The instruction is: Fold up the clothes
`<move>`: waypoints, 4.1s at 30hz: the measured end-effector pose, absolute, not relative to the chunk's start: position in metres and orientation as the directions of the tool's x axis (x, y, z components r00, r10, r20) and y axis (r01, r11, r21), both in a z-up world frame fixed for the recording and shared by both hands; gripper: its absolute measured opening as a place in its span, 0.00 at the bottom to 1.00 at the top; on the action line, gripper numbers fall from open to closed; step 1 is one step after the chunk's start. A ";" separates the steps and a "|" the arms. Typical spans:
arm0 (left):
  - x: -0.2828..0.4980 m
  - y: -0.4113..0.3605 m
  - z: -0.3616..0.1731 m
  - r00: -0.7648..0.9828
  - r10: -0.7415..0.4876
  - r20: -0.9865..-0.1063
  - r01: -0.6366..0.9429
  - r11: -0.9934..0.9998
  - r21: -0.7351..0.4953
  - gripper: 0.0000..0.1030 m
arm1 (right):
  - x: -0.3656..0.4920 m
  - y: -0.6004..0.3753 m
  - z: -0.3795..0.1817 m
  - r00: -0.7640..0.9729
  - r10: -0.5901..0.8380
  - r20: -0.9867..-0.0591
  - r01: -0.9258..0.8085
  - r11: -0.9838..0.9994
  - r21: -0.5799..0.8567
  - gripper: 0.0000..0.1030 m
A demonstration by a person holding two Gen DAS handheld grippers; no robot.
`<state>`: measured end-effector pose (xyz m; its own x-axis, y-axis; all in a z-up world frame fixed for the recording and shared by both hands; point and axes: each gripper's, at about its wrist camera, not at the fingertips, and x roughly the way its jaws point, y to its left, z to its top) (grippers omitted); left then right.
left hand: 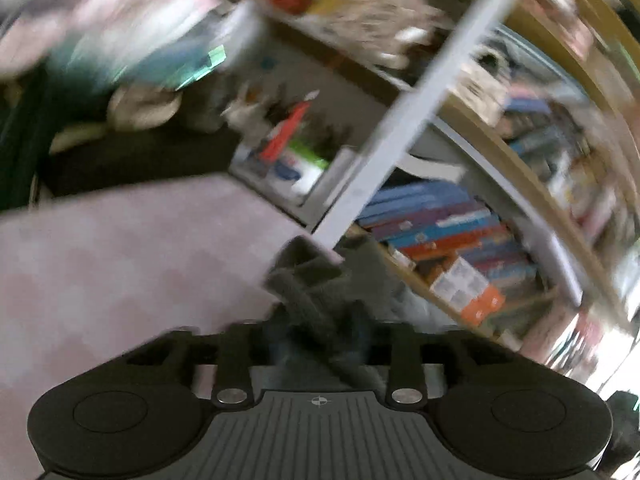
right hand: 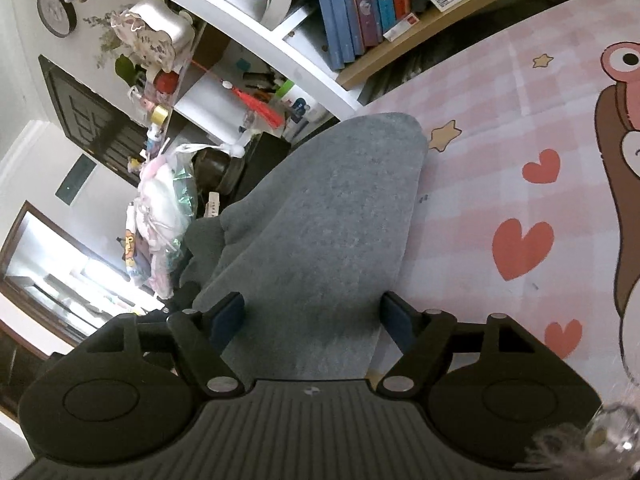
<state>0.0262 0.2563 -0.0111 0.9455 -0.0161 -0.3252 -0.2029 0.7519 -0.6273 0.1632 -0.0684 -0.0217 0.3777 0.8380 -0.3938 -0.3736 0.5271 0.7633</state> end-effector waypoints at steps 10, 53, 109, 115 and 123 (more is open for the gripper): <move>0.035 0.239 -0.024 0.932 -0.159 -0.326 -0.120 0.714 -0.690 0.60 | 0.161 -0.069 -0.018 0.399 0.813 -0.424 -0.389 0.569 0.724 0.33; 0.034 0.178 -0.012 0.914 -0.240 -0.326 -0.097 0.651 -0.753 0.20 | 0.129 -0.185 -0.011 0.531 0.726 -0.438 -0.471 0.682 0.560 0.57; 0.070 0.122 0.000 0.847 -0.439 -0.300 0.162 0.751 -0.640 0.44 | 0.110 -0.189 0.002 0.563 0.739 -0.369 -0.481 0.657 0.581 0.30; 0.112 0.124 0.022 0.839 -0.481 -0.254 0.237 0.743 -0.626 0.44 | 0.133 -0.195 0.022 0.627 0.720 -0.299 -0.495 0.664 0.560 0.30; 0.180 0.130 0.015 0.845 -0.486 -0.222 0.248 0.725 -0.642 0.44 | 0.186 -0.188 0.030 0.693 0.671 -0.263 -0.493 0.707 0.507 0.30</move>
